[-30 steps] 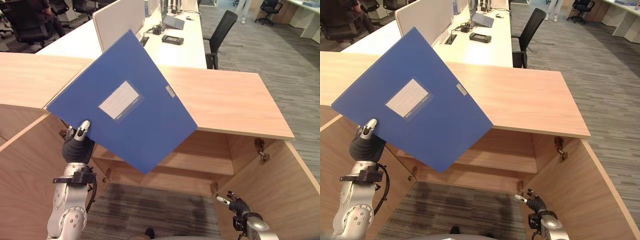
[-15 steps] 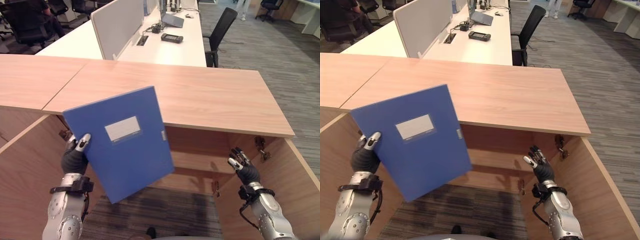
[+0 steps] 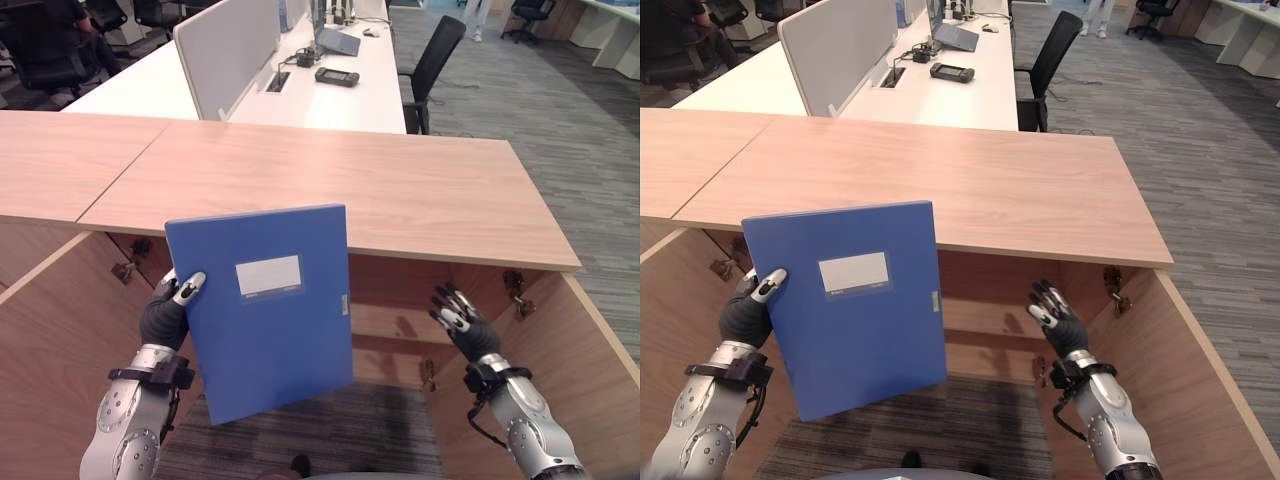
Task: Put the empty folder in the office cabinet
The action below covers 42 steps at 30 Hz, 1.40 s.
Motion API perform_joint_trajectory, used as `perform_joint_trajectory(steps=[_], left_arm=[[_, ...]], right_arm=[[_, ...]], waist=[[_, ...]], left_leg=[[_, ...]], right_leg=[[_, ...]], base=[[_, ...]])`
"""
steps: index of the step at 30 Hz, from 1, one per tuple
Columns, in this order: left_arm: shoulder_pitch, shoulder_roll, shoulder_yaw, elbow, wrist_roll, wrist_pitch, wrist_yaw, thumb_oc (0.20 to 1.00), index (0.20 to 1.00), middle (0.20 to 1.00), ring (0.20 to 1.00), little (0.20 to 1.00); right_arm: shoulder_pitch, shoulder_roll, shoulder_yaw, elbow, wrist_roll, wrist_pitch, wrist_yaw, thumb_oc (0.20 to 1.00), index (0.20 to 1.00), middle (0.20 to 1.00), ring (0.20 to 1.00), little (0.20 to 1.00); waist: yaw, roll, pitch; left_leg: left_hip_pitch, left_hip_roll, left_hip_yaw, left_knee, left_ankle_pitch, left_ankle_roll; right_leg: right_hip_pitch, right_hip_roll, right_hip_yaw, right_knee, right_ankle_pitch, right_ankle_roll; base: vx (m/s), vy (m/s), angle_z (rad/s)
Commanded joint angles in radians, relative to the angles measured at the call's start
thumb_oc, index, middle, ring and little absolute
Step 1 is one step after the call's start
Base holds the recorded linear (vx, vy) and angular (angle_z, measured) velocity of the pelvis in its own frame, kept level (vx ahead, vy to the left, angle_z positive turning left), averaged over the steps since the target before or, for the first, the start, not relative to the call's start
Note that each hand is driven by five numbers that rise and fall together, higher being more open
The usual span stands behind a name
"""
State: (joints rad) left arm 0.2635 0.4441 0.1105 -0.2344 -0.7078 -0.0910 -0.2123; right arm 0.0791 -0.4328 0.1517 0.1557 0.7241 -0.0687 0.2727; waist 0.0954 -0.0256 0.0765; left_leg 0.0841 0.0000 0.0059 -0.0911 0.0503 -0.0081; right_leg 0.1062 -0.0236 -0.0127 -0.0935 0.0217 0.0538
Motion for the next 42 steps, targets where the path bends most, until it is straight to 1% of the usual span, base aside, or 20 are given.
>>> perform_joint_trajectory(steps=[1,3,4,5,8,14,19,23,26,36,42], left_arm=[[-0.096,0.049,-0.020,-0.003,0.049,-0.065,-0.031,0.200,0.200,0.200,0.200,0.200],[-0.114,0.061,-0.033,-0.003,0.089,-0.067,-0.033,0.200,0.200,0.200,0.200,0.200],[-0.127,0.073,-0.035,-0.013,0.128,-0.073,-0.033,0.200,0.200,0.200,0.200,0.200],[-0.127,0.073,-0.035,-0.013,0.128,-0.073,-0.033,0.200,0.200,0.200,0.200,0.200],[-0.138,0.084,-0.035,-0.030,0.188,-0.087,-0.036,0.200,0.200,0.200,0.200,0.200],[-0.160,0.094,-0.042,-0.051,0.260,-0.100,-0.029,0.200,0.200,0.200,0.200,0.200],[-0.211,0.088,-0.082,-0.080,0.295,-0.111,-0.024,0.200,0.200,0.200,0.200,0.200],[-0.240,0.079,-0.121,-0.097,0.278,-0.112,-0.030,0.200,0.200,0.200,0.200,0.200],[-0.271,0.068,-0.174,-0.117,0.231,-0.110,-0.045,0.200,0.200,0.200,0.200,0.200],[-0.305,0.063,-0.224,-0.148,0.150,-0.105,-0.065,0.200,0.200,0.200,0.200,0.200],[-0.348,0.047,-0.290,-0.133,0.097,-0.096,-0.067,0.200,0.200,0.200,0.200,0.200]], right_arm=[[-0.092,-0.028,0.028,-0.044,-0.029,-0.010,0.051,1.000,1.000,1.000,1.000,1.000],[-0.124,-0.032,0.071,-0.047,-0.048,-0.002,0.068,1.000,1.000,1.000,1.000,1.000],[-0.146,-0.037,0.104,-0.058,-0.058,0.007,0.093,1.000,1.000,1.000,1.000,1.000],[-0.147,-0.037,0.105,-0.058,-0.058,0.007,0.094,1.000,1.000,1.000,1.000,1.000],[-0.164,-0.051,0.143,-0.079,-0.077,0.016,0.131,1.000,1.000,1.000,1.000,1.000],[-0.176,-0.053,0.172,-0.077,-0.103,0.017,0.143,1.000,1.000,1.000,1.000,1.000],[-0.202,-0.032,0.215,-0.067,-0.105,0.017,0.150,1.000,1.000,1.000,1.000,1.000],[-0.212,-0.020,0.242,-0.058,-0.106,0.017,0.151,1.000,1.000,1.000,1.000,1.000],[-0.214,-0.003,0.259,-0.024,-0.102,0.013,0.137,1.000,1.000,1.000,1.000,1.000],[-0.218,0.033,0.269,0.071,-0.085,0.008,0.106,1.000,1.000,1.000,1.000,1.000],[-0.248,0.060,0.305,0.077,-0.073,0.002,0.093,1.000,1.000,1.000,1.000,1.000]], waist=[[0.019,-0.042,-0.029],[0.023,-0.043,-0.031],[0.027,-0.044,-0.032],[0.027,-0.044,-0.032],[0.031,-0.046,-0.034],[0.033,-0.049,-0.037],[0.034,-0.052,-0.040],[0.032,-0.053,-0.042],[0.027,-0.052,-0.043],[0.021,-0.052,-0.045],[0.018,-0.052,-0.047]], left_leg=[[0.019,-0.011,-0.028,0.004,-0.101,-0.019],[0.019,-0.010,-0.027,0.004,-0.100,-0.020],[0.018,-0.010,-0.027,0.004,-0.099,-0.021],[0.018,-0.010,-0.027,0.004,-0.099,-0.021],[0.018,-0.009,-0.028,0.004,-0.099,-0.022],[0.020,-0.007,-0.029,0.004,-0.101,-0.023],[0.020,-0.005,-0.028,0.004,-0.102,-0.024],[0.020,-0.005,-0.028,0.004,-0.102,-0.024],[0.021,-0.005,-0.029,0.004,-0.103,-0.023],[0.022,-0.006,-0.031,0.004,-0.103,-0.023],[0.023,-0.007,-0.031,0.004,-0.104,-0.023]], right_leg=[[-0.006,-0.025,-0.039,0.006,0.003,0.083],[-0.006,-0.026,-0.039,0.006,0.003,0.083],[-0.005,-0.026,-0.039,0.006,0.002,0.082],[-0.005,-0.026,-0.039,0.006,0.002,0.082],[-0.005,-0.026,-0.042,0.006,0.001,0.082],[-0.004,-0.027,-0.043,0.006,-0.001,0.082],[-0.003,-0.029,-0.046,0.006,-0.001,0.083],[-0.003,-0.029,-0.046,0.006,-0.001,0.083],[-0.002,-0.030,-0.046,0.006,0.000,0.082],[0.000,-0.029,-0.045,0.006,-0.001,0.081],[0.000,-0.027,-0.045,0.006,0.001,0.080]], base=[[0.00,0.000,0.00],[0.00,0.000,0.00],[0.00,0.000,0.00],[0.00,0.000,0.00],[0.00,0.000,0.00],[0.00,0.000,0.00],[0.00,0.000,0.00],[0.00,-0.001,0.01],[0.00,0.000,0.00],[0.00,0.000,0.00],[0.00,0.000,0.00]])
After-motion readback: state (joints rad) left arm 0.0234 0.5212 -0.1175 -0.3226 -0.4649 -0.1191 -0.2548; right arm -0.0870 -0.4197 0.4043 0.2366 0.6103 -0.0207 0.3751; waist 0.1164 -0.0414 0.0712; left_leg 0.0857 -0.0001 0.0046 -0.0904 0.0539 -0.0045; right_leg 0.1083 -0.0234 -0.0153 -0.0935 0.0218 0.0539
